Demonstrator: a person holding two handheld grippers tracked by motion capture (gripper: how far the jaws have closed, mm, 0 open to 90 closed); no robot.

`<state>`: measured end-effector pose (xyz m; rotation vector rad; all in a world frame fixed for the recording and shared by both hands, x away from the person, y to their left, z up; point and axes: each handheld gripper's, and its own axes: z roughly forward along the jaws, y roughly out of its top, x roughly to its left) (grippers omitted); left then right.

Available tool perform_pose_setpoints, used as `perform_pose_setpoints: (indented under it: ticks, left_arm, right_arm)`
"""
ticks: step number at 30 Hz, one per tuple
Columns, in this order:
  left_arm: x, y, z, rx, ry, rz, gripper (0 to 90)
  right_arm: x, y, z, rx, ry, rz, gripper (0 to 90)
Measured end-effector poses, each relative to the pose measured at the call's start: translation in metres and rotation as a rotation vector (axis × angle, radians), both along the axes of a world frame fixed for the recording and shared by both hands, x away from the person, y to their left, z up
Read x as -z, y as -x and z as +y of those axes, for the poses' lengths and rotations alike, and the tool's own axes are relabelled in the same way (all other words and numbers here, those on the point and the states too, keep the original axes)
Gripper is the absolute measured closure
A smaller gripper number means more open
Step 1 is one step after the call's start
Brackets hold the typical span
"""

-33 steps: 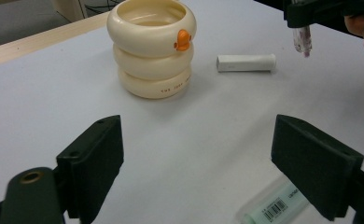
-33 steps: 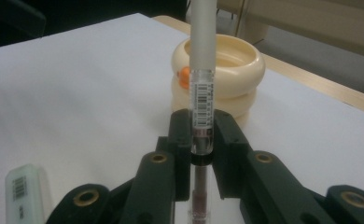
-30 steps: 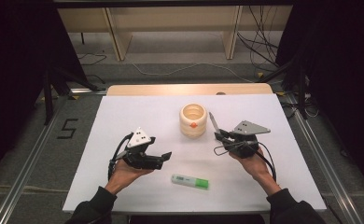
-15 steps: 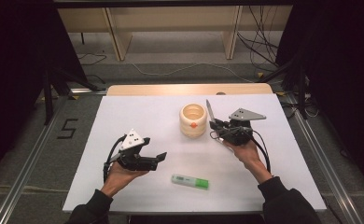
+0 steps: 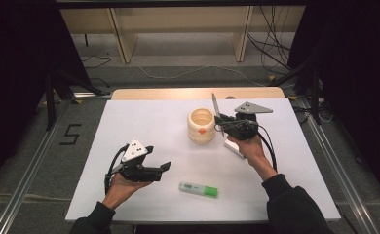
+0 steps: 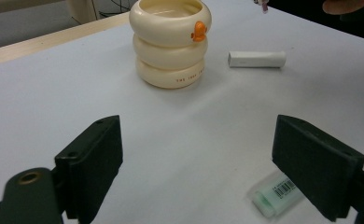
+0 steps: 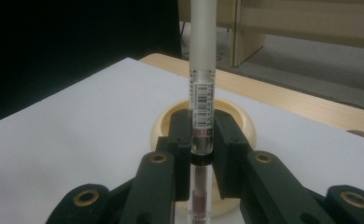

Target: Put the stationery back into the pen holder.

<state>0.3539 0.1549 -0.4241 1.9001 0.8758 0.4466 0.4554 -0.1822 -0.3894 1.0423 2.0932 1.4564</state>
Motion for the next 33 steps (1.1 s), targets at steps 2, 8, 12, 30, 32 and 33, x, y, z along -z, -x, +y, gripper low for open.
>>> perform_pose_setpoints:
  ticks: [2,8,12,30,32,33]
  left_arm:
    - [0.000,0.001,0.001,-0.004,0.004,-0.003,16.0]
    - [0.003,0.002,0.003,-0.009,0.007,0.000,15.8]
    - [0.001,0.003,0.005,-0.012,0.006,-0.015,15.9]
    - [0.001,0.006,0.007,-0.029,0.024,-0.029,15.8]
    - [0.002,0.006,0.007,-0.025,0.021,-0.027,15.8]
    - [0.002,0.006,0.007,-0.026,0.022,-0.028,15.8]
  right_arm:
    - [-0.003,-0.004,0.002,0.001,-0.002,0.001,79.4]
    - [-0.008,-0.015,0.009,0.007,-0.016,0.004,79.4]
    - [-0.008,-0.021,0.017,0.007,-0.014,0.007,79.4]
    - [-0.009,-0.049,0.036,0.047,-0.019,0.024,79.4]
    - [-0.009,-0.051,0.039,0.051,-0.014,0.022,79.4]
    - [-0.009,-0.053,0.040,0.052,-0.013,0.020,79.4]
